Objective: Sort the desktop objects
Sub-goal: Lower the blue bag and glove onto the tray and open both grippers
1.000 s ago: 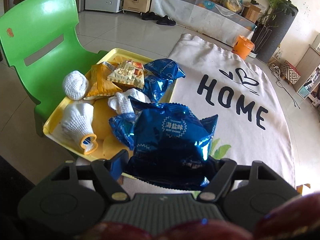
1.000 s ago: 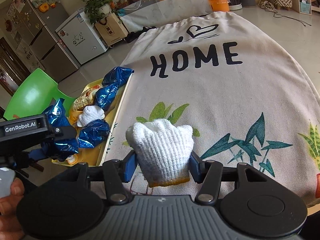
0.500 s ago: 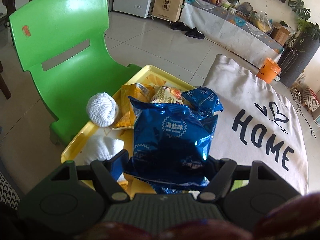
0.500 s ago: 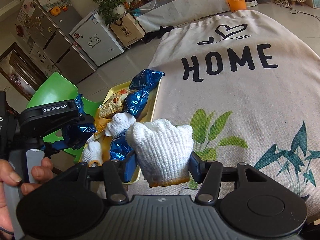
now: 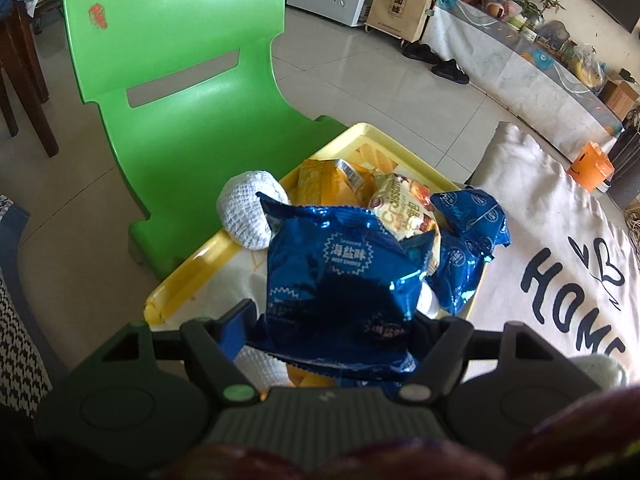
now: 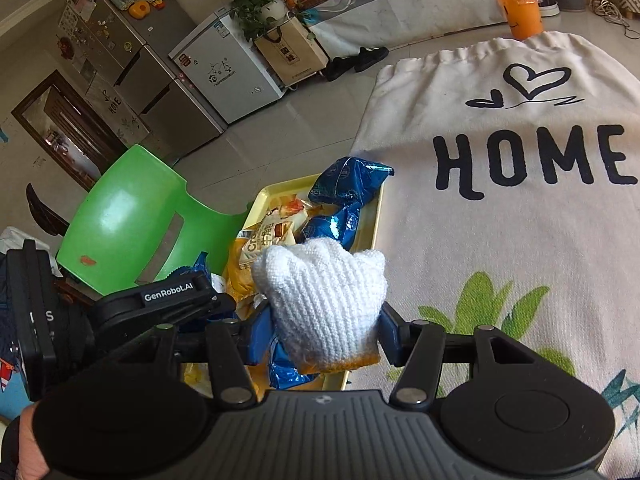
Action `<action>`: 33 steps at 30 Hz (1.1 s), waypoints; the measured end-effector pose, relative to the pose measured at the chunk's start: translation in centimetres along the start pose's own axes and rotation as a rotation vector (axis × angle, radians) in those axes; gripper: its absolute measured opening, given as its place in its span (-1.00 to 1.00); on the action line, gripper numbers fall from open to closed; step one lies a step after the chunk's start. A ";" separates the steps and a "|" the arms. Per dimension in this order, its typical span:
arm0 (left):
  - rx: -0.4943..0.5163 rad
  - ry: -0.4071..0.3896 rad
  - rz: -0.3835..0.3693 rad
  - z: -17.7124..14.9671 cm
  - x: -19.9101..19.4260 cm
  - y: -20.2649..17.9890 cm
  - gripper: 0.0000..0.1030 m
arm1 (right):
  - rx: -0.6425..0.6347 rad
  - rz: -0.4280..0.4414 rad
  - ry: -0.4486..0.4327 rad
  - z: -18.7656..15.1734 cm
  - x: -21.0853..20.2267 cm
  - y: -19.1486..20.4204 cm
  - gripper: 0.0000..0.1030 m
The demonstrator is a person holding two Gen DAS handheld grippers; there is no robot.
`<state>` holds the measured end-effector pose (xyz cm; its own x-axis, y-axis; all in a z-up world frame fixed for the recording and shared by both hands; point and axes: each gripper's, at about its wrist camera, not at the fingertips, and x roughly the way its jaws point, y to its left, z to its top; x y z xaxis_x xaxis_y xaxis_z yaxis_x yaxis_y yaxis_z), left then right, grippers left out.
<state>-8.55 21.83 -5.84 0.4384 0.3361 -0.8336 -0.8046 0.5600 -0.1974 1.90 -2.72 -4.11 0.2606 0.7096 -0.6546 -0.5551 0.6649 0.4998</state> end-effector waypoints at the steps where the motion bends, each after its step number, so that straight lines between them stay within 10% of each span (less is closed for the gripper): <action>1: -0.002 0.001 0.002 0.1 0.2 -0.1 0.44 | -0.002 0.007 -0.001 0.4 0.3 0.0 0.06; 33: 0.057 0.021 0.103 0.0 3.5 -0.7 0.46 | -0.080 0.226 0.269 5.6 17.0 2.4 0.07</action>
<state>-6.42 22.61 -8.62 0.3461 0.3785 -0.8584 -0.8203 0.5662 -0.0811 9.43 12.24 -10.85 -0.0869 0.7429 -0.6637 -0.6376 0.4705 0.6100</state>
